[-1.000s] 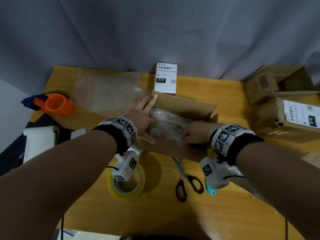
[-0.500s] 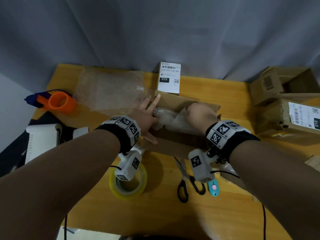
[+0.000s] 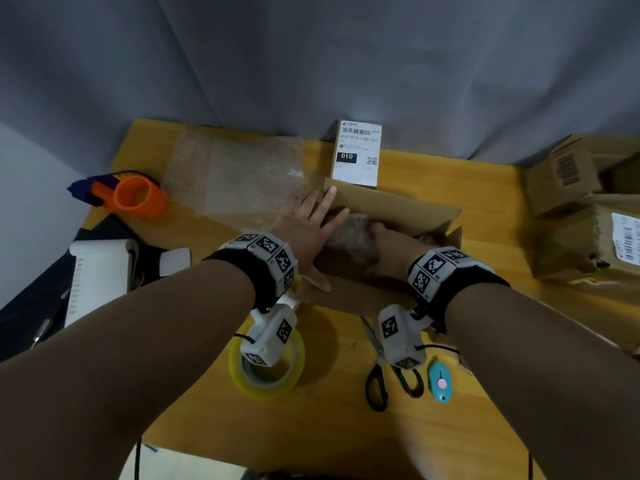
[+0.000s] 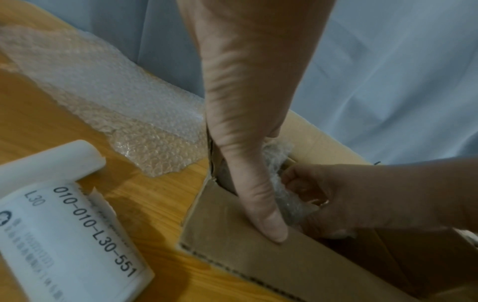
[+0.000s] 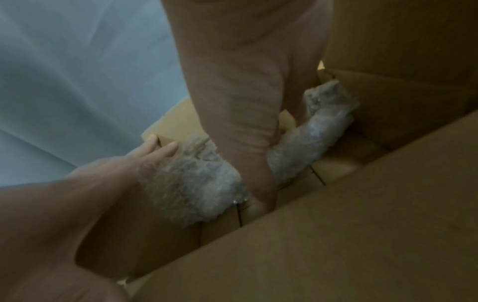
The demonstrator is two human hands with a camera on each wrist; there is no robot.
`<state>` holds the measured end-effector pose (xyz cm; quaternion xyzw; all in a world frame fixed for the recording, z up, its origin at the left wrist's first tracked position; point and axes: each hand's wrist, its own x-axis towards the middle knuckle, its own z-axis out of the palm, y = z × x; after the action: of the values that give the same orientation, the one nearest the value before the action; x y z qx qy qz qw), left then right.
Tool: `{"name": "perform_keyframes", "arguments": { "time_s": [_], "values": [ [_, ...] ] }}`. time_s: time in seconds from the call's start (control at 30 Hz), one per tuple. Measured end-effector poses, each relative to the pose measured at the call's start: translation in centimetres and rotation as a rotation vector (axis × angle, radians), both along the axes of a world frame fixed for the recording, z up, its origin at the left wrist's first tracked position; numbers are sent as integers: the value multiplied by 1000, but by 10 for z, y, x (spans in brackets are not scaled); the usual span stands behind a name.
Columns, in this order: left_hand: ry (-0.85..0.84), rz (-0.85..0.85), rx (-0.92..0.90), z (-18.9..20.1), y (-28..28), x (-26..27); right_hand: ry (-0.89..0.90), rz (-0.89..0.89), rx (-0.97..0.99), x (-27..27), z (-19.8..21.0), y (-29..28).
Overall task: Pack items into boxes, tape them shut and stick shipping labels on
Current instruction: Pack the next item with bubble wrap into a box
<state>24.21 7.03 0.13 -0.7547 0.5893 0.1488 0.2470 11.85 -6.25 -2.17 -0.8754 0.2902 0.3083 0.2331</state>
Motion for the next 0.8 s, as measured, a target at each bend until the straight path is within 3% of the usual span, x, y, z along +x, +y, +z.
{"name": "perform_keyframes", "arguments": {
  "time_s": [0.17, 0.5, 0.7, 0.8],
  "values": [
    [-22, 0, 3, -1, 0, -1, 54, 41, -151, 8, -16, 6],
    [-15, -56, -5, 3, 1, -3, 10, 56, 211, -3, 5, -2],
    [-22, -29, 56, 6, -1, -2, 109, 111, 0, -9, -4, -8],
    [-61, -33, 69, 8, -2, -3, -169, 128, -78, -9, 15, -7]
  ]
}}
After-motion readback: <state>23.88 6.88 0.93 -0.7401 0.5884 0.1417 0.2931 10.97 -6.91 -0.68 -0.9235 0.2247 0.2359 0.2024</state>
